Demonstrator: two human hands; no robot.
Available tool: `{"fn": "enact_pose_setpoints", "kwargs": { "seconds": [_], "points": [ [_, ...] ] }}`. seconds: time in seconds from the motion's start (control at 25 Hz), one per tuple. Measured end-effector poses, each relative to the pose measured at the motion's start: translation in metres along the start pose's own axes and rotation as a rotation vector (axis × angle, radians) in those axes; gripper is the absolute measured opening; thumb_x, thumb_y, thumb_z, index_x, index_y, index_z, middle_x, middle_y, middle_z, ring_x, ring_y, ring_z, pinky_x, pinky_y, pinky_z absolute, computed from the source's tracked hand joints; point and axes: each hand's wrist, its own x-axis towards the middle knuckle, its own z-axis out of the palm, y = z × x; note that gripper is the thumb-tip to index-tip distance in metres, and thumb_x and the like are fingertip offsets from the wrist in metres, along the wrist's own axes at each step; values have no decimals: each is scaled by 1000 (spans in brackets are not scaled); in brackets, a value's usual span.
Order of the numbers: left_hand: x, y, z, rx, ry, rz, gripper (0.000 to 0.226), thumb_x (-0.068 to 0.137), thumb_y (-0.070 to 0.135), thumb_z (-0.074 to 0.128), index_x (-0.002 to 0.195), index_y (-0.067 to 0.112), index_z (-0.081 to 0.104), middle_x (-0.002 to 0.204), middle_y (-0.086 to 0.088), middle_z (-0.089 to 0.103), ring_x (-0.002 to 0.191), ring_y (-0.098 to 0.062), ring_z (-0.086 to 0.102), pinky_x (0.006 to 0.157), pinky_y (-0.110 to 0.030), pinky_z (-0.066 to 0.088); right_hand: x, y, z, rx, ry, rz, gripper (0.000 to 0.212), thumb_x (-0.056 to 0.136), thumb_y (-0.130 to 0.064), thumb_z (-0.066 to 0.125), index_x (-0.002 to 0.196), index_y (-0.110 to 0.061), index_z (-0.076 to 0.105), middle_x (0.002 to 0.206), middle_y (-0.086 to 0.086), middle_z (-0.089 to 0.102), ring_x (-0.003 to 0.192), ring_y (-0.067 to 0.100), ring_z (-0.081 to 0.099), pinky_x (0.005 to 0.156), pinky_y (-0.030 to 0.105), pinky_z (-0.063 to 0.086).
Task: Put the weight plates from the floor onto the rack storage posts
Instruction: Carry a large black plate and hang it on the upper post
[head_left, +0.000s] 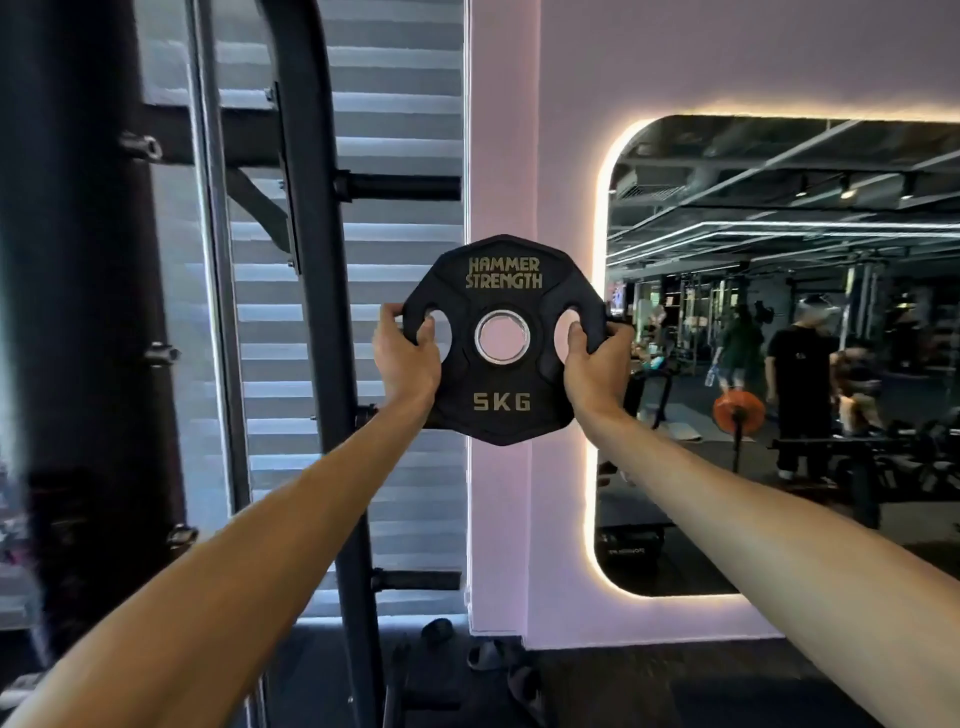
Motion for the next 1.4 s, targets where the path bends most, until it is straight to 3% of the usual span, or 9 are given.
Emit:
{"fn": "enact_pose_setpoints", "kwargs": {
  "seconds": [0.2,0.32,0.44,0.6,0.84,1.0,1.2,1.32,1.4],
  "points": [
    [26,-66,57,87,22,-40,16,97,21,58,110,17,50,101,2,63,87,-15,61,77,-25,48,50,78,36,9,-63,42,33,101,-25,52,124,-4,41,98,0,52,75,10,49,50,-2,35],
    [44,-120,85,136,30,-66,14,98,19,57,109,18,49,101,-2,63,88,-18,61,76,-29,49,76,130,67,17,-105,46,33,100,-24,53,123,-3,42,104,7,59,81,17,54,50,-3,35],
    [66,-179,107,191,15,-78,13,98,19,57,106,21,46,102,-1,63,89,-20,63,79,-33,53,93,186,106,17,-123,90,33,100,-27,53,123,-6,41,110,10,63,89,22,60,56,6,39],
    [92,-250,127,264,-4,-116,15,97,23,57,101,25,43,103,-5,63,91,-25,64,81,-44,57,111,246,153,6,-177,160,34,99,-30,53,121,-8,40,111,13,63,95,27,64,75,28,53],
    [105,-320,142,348,29,-98,15,98,23,54,108,15,46,110,-10,58,102,-26,57,84,-38,49,126,307,201,-16,-248,218,36,98,-34,54,119,-9,40,107,12,63,90,25,63,68,24,51],
    [114,-342,143,412,34,-76,21,98,24,54,113,13,46,111,-9,56,103,-26,57,83,-36,48,133,334,226,-6,-286,230,34,97,-36,54,116,-12,40,103,10,64,91,27,65,83,43,58],
    [122,-360,148,479,51,-62,20,97,21,55,111,11,45,111,-12,56,100,-24,55,79,-32,43,143,358,249,27,-336,235,33,99,-33,53,120,-11,41,107,11,64,92,27,65,80,36,57],
    [123,-371,160,516,81,-75,21,95,22,58,107,12,44,109,-12,56,97,-25,55,79,-38,50,156,378,261,36,-394,248,36,99,-34,53,123,-9,41,108,10,63,92,25,64,72,26,51],
    [120,-378,168,563,119,-52,22,95,21,58,106,7,44,105,-14,55,95,-26,54,76,-37,45,166,397,271,50,-444,256,34,100,-32,52,123,-9,42,108,12,64,93,27,64,65,22,47]
  ]
}}
